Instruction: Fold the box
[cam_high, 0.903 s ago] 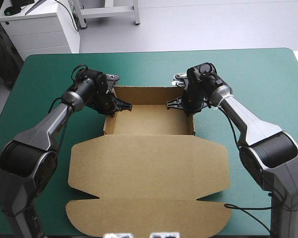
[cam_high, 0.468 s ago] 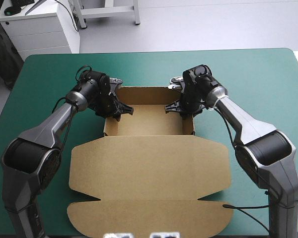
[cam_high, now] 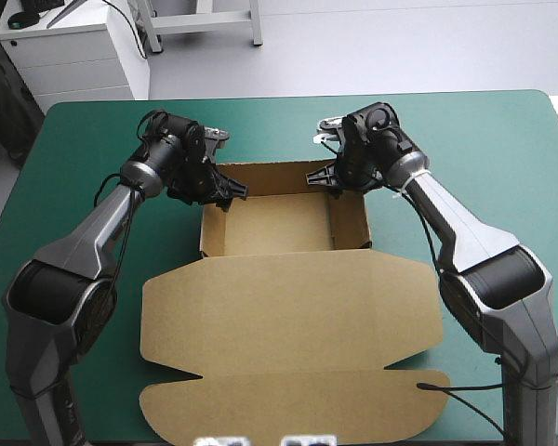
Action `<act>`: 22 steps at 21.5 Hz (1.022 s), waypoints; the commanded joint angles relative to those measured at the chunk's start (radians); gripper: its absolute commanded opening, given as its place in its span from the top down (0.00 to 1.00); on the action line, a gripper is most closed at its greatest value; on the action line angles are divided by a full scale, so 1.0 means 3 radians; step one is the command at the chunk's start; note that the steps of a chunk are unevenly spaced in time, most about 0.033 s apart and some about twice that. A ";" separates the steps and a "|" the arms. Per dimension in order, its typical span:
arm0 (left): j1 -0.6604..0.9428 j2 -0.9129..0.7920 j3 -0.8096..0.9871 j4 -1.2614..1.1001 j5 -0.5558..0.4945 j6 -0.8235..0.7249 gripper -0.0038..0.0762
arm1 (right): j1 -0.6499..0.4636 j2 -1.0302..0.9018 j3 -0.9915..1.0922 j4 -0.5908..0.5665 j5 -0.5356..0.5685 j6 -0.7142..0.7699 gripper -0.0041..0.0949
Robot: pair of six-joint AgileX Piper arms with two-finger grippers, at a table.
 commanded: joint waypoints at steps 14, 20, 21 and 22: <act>-0.0014 -0.1153 -0.0840 0.0261 0.0212 0.0080 0.60 | 0.0002 -0.0895 -0.0325 -0.0307 0.0031 -0.0118 0.47; -0.0014 -0.1923 -0.0685 0.0254 0.0212 0.0253 0.96 | 0.0002 -0.0961 -0.0325 -0.0307 0.0031 -0.0042 0.47; -0.0014 -0.2032 -0.0558 0.0260 0.0212 0.0260 0.96 | 0.0002 -0.0961 -0.0325 -0.0307 0.0031 -0.0015 0.47; -0.0014 -0.2146 -0.0427 0.0260 0.0212 0.0260 0.96 | 0.0002 -0.0961 -0.0325 -0.0307 0.0031 -0.0001 0.47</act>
